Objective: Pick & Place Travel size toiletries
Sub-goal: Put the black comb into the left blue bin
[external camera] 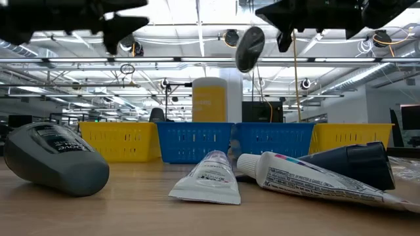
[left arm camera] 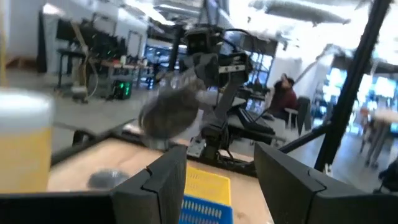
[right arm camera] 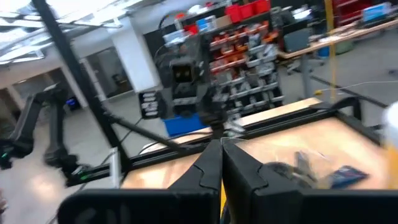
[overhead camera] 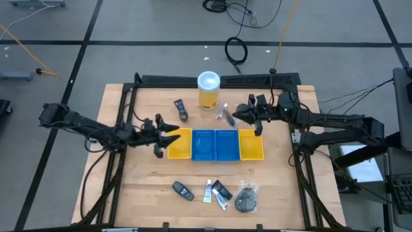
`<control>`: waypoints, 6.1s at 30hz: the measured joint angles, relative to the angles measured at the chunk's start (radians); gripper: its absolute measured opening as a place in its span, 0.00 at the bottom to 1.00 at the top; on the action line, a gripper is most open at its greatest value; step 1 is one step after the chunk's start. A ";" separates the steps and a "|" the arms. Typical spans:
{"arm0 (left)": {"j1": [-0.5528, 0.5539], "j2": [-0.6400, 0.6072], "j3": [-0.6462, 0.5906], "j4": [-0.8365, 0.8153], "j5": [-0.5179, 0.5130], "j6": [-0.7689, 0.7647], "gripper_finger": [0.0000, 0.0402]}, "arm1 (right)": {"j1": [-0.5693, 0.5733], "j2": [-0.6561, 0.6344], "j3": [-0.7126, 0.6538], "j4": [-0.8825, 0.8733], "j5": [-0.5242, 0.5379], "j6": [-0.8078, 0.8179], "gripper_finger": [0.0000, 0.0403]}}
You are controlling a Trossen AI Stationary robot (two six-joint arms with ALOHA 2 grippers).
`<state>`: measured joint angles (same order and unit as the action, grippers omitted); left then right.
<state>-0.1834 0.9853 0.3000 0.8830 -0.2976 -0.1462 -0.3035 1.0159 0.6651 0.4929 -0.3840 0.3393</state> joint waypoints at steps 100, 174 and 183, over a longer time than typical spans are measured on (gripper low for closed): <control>0.129 0.526 0.707 -0.981 0.087 -0.252 0.04 | 0.290 -0.030 0.000 -0.225 0.362 -0.256 0.24; 0.061 0.649 0.706 -0.829 -0.034 -0.363 0.26 | -0.233 0.206 -0.002 -0.580 0.432 -0.144 0.39; 0.061 0.649 0.706 -0.831 -0.034 -0.356 0.26 | -0.394 0.348 -0.002 -0.570 0.425 -0.149 0.50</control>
<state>-0.1226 1.6344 1.0065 0.0521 -0.3313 -0.5018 -0.6978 1.3636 0.6636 -0.0774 0.0407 0.1903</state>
